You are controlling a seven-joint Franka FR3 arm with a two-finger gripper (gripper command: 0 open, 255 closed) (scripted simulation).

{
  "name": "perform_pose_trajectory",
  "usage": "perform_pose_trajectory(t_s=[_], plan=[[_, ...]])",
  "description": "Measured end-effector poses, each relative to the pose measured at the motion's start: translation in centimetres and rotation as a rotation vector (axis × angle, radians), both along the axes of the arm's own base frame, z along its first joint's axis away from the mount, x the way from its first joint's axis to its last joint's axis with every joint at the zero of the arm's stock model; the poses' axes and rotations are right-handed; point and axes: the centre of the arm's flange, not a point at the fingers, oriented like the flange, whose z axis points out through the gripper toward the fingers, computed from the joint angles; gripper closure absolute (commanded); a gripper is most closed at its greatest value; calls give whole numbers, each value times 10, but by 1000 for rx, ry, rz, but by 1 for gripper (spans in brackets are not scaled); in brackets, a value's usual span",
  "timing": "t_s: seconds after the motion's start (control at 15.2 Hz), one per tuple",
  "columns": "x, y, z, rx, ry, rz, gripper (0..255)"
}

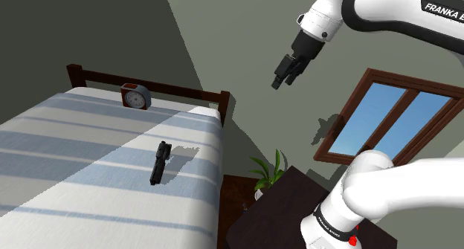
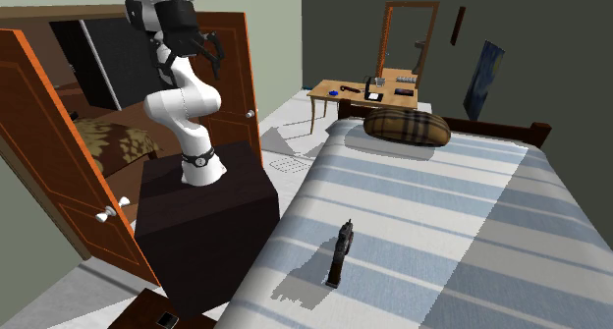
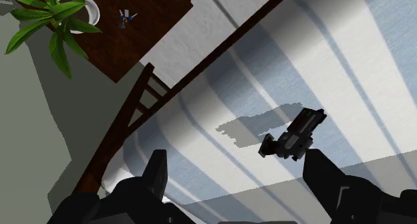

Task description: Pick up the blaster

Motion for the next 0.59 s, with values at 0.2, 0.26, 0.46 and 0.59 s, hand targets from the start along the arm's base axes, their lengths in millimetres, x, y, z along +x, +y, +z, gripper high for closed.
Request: perform_pose_trajectory(t_s=[0.2,0.26,0.46,0.59], plan=[[3,12,-10,0,-2,-25,0],[5,20,-18,0,-2,-43,0],[17,48,-43,1,-7,-104,0],[24,70,-63,1,-10,-146,0]])
